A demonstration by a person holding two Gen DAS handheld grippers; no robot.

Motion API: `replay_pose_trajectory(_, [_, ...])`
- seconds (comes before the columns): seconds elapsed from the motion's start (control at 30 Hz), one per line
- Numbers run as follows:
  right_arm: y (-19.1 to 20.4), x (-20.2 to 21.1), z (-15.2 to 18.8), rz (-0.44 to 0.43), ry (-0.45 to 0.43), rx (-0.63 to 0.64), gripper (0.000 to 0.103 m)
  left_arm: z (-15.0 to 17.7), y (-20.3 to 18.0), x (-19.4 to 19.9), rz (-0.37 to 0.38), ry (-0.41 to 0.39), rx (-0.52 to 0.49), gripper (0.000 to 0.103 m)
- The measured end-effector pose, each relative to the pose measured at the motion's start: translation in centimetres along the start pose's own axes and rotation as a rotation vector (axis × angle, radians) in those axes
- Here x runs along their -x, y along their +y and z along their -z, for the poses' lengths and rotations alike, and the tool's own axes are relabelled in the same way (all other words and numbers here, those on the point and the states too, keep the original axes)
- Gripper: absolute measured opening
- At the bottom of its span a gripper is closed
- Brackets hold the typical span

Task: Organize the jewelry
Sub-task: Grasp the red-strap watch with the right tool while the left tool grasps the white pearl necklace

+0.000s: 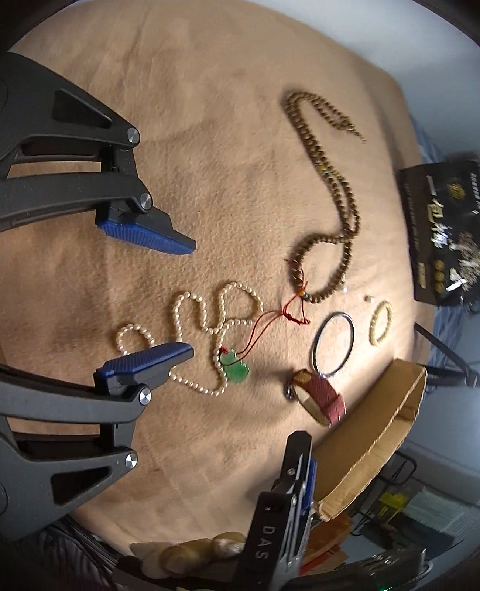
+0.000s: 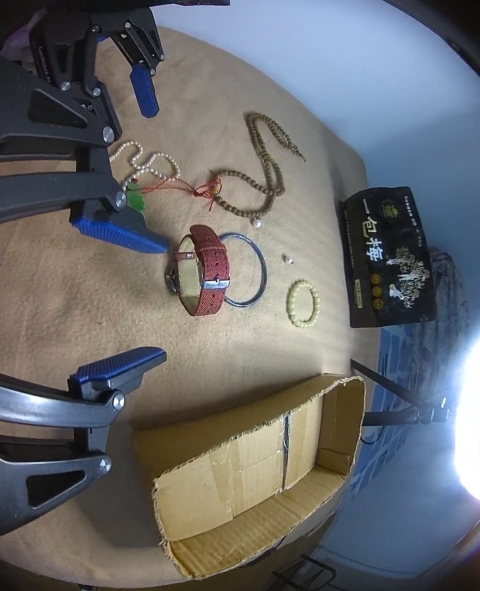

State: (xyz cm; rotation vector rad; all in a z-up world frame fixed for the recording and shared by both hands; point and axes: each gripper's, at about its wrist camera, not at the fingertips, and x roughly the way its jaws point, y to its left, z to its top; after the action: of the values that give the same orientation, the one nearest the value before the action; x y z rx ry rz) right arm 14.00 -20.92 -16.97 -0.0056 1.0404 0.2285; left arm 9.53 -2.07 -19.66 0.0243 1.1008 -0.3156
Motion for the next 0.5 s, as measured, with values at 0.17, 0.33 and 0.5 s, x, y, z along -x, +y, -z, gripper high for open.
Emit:
replay_pose_trajectory(0.17, [0.0, -0.9, -0.5, -0.012, 0.001, 0.008, 0.045, -0.3, 0.2, -1.6, 0.014, 0.038, 0.015, 0.043])
replay_pose_trajectory(0.33, [-0.1, -2.2, -0.9, 0.011, 0.016, 0.014, 0.041, -0.5, -0.2, -2.5, -0.008, 0.032, -0.009, 0.037])
replay_pose_trajectory(0.5, [-0.4, -3.1, -1.4, 0.007, 0.014, 0.000, 0.041, -0.9, 0.2, -2.8, -0.009, 0.015, 0.006, 0.012])
